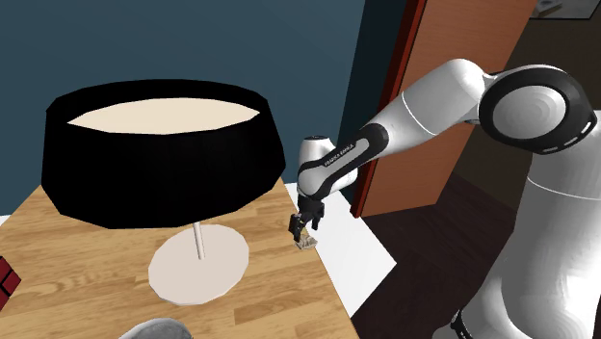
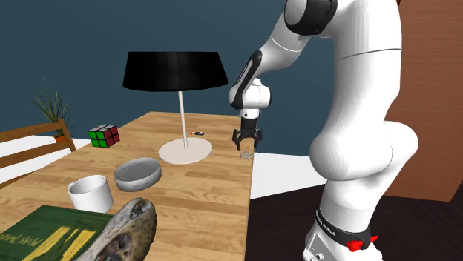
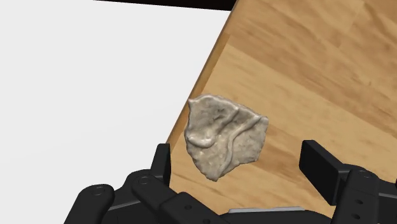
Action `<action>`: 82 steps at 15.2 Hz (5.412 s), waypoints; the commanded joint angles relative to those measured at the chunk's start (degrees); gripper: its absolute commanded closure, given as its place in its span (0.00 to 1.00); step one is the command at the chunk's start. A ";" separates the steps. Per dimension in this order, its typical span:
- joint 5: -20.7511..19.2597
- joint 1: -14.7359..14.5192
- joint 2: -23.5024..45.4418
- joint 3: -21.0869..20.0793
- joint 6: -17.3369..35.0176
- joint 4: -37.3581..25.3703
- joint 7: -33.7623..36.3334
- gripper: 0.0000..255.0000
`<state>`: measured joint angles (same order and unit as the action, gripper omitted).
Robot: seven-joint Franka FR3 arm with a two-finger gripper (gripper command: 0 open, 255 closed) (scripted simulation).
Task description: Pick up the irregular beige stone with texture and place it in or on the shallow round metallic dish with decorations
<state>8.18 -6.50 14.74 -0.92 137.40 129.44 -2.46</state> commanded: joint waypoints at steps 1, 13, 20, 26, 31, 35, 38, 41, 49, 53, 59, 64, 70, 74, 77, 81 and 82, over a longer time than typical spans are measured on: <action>0.20 -0.05 1.20 -0.11 1.46 0.25 -0.14 0.00; 0.55 -0.14 3.30 -0.31 4.00 0.69 -0.37 1.00; 0.55 -0.14 3.30 -0.31 4.00 0.69 -0.38 1.00; 0.20 -0.19 0.62 -0.17 1.33 0.69 0.07 1.00; -0.22 -0.21 -2.54 -0.03 -2.12 0.39 0.61 1.00; -0.53 -0.21 -4.91 0.05 -4.94 -0.09 1.02 1.00; -0.74 -0.20 -6.59 0.10 -7.09 -0.57 1.31 1.00; -0.94 -0.19 -8.17 0.15 -9.27 -1.17 1.60 1.00; -0.70 -3.22 -9.26 -2.46 -11.56 -2.95 7.33 1.00; -0.49 -6.34 -7.72 -4.91 -11.33 -4.88 12.77 1.00; -0.93 -10.96 -3.98 -8.24 -11.50 -9.72 20.99 1.00; -2.01 -15.02 0.37 -10.37 -12.28 -15.58 27.75 1.00; -3.99 -20.19 7.00 -12.13 -14.28 -24.98 35.53 1.00; -5.54 -23.91 12.31 -12.80 -16.46 -32.92 40.33 1.00; -6.75 -26.84 16.85 -13.08 -18.68 -39.99 43.68 1.00; -8.33 -31.04 23.94 -13.15 -22.71 -51.52 47.69 1.00; -8.71 -32.14 25.97 -13.12 -23.98 -54.94 48.61 1.00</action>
<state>-0.13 -37.53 38.66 -14.06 114.13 77.29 45.13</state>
